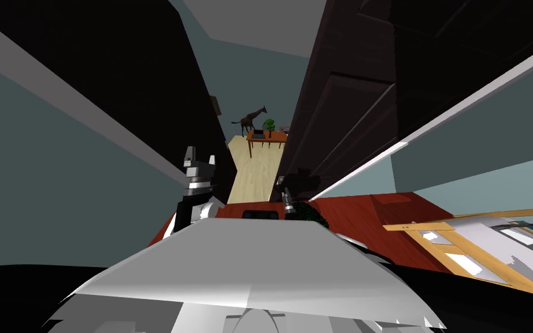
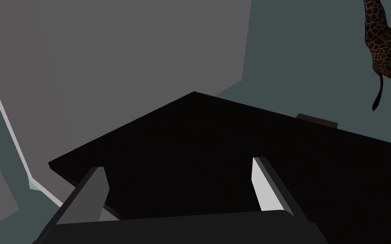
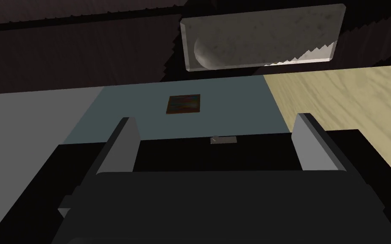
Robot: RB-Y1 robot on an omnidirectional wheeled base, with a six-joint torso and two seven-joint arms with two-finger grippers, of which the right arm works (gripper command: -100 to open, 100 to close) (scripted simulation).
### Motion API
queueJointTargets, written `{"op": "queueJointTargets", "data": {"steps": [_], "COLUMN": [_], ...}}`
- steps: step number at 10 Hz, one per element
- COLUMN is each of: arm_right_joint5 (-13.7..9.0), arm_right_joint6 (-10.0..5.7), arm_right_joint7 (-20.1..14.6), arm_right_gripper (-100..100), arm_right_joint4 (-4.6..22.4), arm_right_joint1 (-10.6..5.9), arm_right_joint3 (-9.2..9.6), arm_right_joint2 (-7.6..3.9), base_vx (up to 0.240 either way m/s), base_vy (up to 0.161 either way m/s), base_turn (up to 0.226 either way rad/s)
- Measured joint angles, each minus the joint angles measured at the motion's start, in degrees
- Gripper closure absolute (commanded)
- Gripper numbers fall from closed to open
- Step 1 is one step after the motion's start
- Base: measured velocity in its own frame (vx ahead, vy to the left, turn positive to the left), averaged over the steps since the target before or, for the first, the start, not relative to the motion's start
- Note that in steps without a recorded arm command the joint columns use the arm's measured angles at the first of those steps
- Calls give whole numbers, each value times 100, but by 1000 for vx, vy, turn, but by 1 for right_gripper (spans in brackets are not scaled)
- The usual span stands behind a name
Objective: Push the door open
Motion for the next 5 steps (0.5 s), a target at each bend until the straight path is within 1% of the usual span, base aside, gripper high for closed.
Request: {"op": "queueJointTargets", "data": {"steps": [2, 4, 5], "arm_right_joint5": [-85, -163, -190], "arm_right_joint6": [-87, -167, -192], "arm_right_joint7": [-46, -95, -105], "arm_right_gripper": [-100, -100, -100], "arm_right_joint4": [74, 173, 199], "arm_right_joint1": [-89, -179, -197], "arm_right_joint3": [-106, -203, -235], "arm_right_joint2": [-11, 0, 9], "base_vx": [191, 209, 82], "base_vy": [19, -8, 1], "base_turn": [88, 66, 2]}}
